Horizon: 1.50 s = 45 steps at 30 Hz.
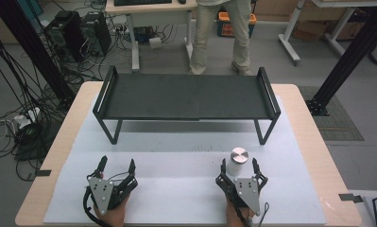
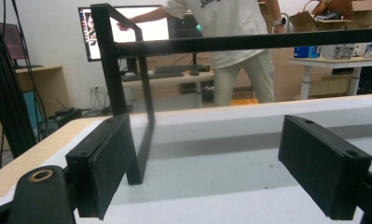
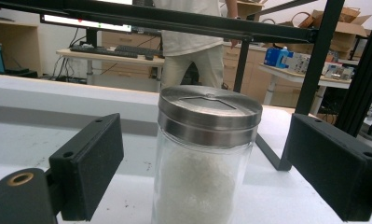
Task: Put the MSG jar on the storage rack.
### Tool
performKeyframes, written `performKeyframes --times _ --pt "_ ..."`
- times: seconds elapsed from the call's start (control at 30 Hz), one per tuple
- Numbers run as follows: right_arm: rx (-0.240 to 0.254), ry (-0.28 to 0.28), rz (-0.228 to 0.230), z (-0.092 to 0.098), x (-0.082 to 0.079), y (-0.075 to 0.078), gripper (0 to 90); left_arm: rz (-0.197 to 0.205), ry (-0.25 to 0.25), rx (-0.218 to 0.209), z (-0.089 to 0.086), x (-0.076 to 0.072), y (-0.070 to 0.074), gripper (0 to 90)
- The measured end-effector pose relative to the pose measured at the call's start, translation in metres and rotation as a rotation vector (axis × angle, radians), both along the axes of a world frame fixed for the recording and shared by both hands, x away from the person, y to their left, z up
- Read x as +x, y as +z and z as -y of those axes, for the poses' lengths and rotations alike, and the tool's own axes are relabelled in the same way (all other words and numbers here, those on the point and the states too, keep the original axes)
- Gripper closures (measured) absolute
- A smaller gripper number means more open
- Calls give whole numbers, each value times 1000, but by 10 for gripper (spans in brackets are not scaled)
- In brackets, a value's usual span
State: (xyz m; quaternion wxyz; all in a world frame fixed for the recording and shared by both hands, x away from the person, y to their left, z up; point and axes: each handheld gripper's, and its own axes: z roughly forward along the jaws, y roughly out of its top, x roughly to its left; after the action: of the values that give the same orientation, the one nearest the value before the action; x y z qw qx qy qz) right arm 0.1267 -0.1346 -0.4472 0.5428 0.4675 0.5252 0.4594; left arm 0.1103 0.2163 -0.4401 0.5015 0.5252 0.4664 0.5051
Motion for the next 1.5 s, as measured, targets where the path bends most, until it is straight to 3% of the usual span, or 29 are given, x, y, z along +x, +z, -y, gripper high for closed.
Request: performKeyframes --times 1.5 --pt "-4 14 -12 1 2 1 102 -12 8 6 1 2 2 180"
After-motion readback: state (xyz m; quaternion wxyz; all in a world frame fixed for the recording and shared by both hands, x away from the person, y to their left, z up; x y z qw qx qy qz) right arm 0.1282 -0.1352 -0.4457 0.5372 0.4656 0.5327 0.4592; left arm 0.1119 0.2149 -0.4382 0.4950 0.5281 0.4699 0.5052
